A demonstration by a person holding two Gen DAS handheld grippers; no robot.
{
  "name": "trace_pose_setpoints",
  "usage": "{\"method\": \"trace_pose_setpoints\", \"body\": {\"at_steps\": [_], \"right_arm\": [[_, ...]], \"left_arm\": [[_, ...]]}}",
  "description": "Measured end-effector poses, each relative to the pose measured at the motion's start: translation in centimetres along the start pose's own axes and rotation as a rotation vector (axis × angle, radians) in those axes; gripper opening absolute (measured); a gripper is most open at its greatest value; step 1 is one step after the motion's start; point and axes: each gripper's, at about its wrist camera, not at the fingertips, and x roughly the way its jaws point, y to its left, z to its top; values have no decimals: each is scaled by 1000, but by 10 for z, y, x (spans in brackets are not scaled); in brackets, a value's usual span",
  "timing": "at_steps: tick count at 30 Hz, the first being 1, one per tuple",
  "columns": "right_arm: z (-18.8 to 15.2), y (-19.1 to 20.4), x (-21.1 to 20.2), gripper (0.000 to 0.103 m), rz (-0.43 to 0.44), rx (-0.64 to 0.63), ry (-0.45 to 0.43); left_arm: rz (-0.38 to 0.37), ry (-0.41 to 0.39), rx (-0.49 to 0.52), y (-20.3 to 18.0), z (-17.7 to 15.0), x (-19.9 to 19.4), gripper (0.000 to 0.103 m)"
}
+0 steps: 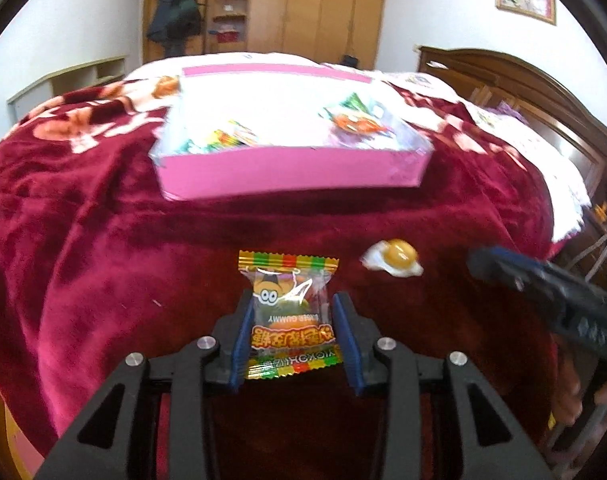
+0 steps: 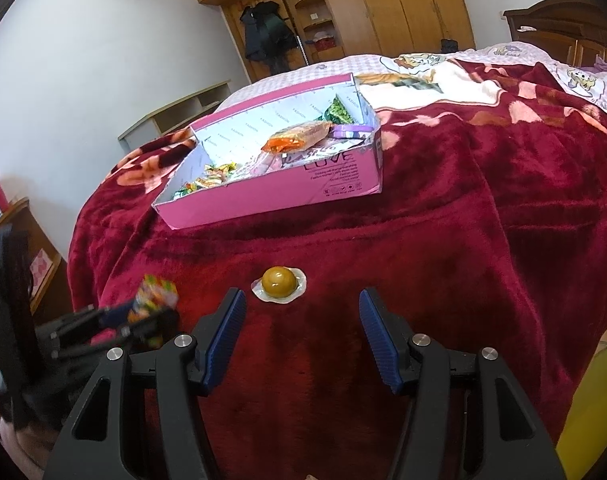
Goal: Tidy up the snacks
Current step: 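Grasp the gummy candy packet with the left tool while the right tool grasps the yellow jelly cup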
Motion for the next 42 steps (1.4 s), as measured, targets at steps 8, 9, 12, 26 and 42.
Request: {"method": "trace_pose_setpoints", "body": {"at_steps": [8, 9, 12, 26, 42], "right_arm": [[-1, 10, 18, 60, 3, -17, 41], [-1, 12, 21, 60, 5, -19, 47], [1, 17, 32, 60, 1, -31, 62], [-3, 17, 72, 60, -39, -17, 60], [-4, 21, 73, 48, -97, -7, 24]], "left_arm": [[59, -7, -58, 28, 15, 22, 40], [60, -7, -65, 31, 15, 25, 40], [71, -2, -76, 36, 14, 32, 40], [36, 11, -122, 44, -1, 46, 41], [77, -18, -64, 36, -6, 48, 42]]}}
